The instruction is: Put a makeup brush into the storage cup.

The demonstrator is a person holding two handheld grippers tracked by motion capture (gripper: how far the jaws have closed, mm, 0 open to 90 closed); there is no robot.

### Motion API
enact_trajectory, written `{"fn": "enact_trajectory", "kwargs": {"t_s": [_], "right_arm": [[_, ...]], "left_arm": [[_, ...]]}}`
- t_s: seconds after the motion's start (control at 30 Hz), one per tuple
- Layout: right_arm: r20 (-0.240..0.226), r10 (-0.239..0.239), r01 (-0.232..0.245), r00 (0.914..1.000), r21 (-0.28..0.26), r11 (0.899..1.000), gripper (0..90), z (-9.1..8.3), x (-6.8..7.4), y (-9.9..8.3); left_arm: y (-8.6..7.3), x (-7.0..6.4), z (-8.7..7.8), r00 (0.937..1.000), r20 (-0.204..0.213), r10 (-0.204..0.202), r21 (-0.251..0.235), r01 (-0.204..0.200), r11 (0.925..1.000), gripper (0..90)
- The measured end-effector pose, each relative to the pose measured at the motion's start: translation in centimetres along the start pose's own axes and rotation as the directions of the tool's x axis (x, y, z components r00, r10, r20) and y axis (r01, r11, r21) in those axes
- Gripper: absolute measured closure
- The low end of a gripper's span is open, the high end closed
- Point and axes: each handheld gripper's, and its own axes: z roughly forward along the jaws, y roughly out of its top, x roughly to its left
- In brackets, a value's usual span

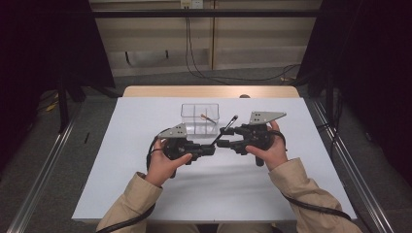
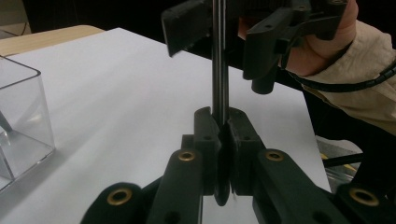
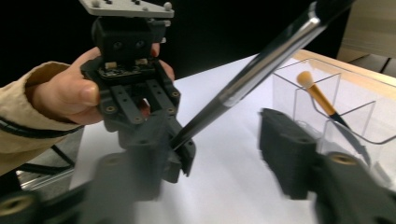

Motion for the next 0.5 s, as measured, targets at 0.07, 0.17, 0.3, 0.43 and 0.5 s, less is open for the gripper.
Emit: {"fn": "enact_trajectory", "kwargs": {"t_s": [0.07,0.17,0.3,0.43,0.5], "right_arm": [[-0.01,0.004,-0.004,0.9999,0.003,1.0,57.2,0.07,0.01,-0.02],[-0.026,0.004,-0.004,0.9997,0.002,1.0,63.0,0.18,0.06,0.02],[-0.053,0.011,-0.01,0.9985,0.01,1.0,75.5,0.3,0.19,0.06],[-0.07,0.031,-0.031,0.9971,0.007,0.999,77.4,0.32,0.05,0.03],[-0.073,0.041,-0.04,0.9965,0.008,0.999,78.0,0.34,0.01,-0.03]], "left_arm": [[0.03,0.0,0.02,1.0,-0.005,-0.002,-0.004,0.002,1.0,84.2],[0.1,0.0,0.08,1.0,-0.006,0.001,-0.003,-0.001,1.0,84.2],[0.17,-0.03,0.22,1.0,0.0,-0.005,-0.007,0.005,1.0,84.2],[0.17,-0.05,0.28,1.0,-0.001,-0.005,-0.012,0.005,0.9999,84.2],[0.14,-0.03,0.38,1.0,-0.002,-0.006,-0.008,0.006,0.9999,84.2]]}}
